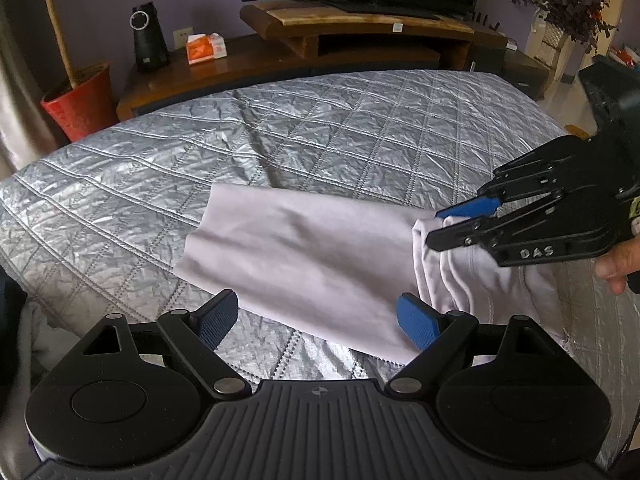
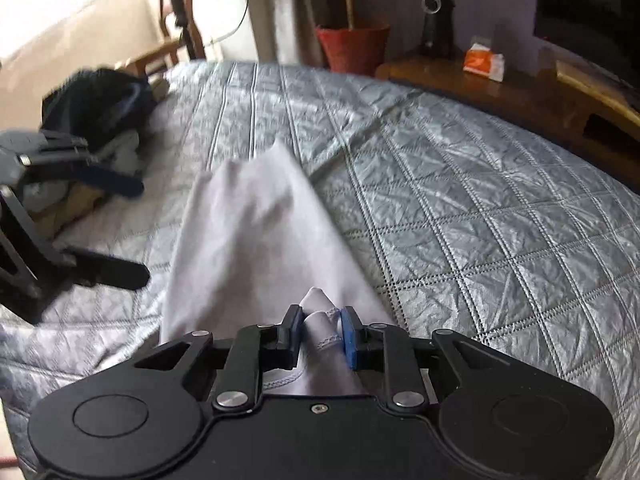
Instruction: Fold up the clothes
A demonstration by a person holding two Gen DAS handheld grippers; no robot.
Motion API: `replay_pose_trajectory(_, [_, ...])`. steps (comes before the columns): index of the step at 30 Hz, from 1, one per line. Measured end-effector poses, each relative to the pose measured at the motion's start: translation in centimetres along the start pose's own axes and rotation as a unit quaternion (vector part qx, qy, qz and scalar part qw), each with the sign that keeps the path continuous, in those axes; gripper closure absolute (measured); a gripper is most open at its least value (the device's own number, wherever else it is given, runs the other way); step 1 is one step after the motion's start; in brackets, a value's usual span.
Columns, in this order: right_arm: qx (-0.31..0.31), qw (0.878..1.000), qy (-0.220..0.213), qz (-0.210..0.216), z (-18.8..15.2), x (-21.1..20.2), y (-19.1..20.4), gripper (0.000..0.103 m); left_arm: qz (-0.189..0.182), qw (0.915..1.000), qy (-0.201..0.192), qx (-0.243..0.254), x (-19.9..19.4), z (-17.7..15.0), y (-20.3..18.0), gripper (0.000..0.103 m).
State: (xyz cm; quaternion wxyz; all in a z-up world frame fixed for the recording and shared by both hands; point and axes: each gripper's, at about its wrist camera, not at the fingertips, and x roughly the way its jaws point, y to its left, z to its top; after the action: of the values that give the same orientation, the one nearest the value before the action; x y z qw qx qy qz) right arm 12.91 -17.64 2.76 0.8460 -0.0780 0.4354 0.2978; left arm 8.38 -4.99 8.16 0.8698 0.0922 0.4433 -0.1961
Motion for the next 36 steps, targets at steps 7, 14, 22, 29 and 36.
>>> replay_pose_trajectory(7, [0.018, 0.998, -0.026, -0.051, -0.4, -0.2, -0.6, 0.077, -0.001, 1.0000, 0.000, 0.002, 0.1, 0.0, -0.3, 0.013])
replay_pose_trajectory(14, [0.134, 0.978, -0.123, -0.103, -1.9, -4.0, -1.2, 0.049, -0.005, 0.9997, -0.014, -0.017, -0.3, 0.3, -0.1, 0.013])
replay_pose_trajectory(22, [0.236, 0.950, -0.142, -0.146, -9.1, -6.3, 2.8, 0.101, -0.059, 0.9972, -0.046, -0.007, -1.3, 0.1, -3.1, 0.013])
replay_pose_trajectory(29, [0.237, 0.957, -0.103, -0.129, -10.5, -3.4, 3.3, 0.099, -0.065, 0.9966, -0.025, 0.043, 0.8, -0.8, -6.9, 0.013])
replay_pose_trajectory(36, [0.296, 0.932, -0.180, -0.104, -11.6, -6.4, 2.3, 0.073, -0.048, 0.9985, 0.015, 0.022, 4.1, -1.3, -6.7, 0.013])
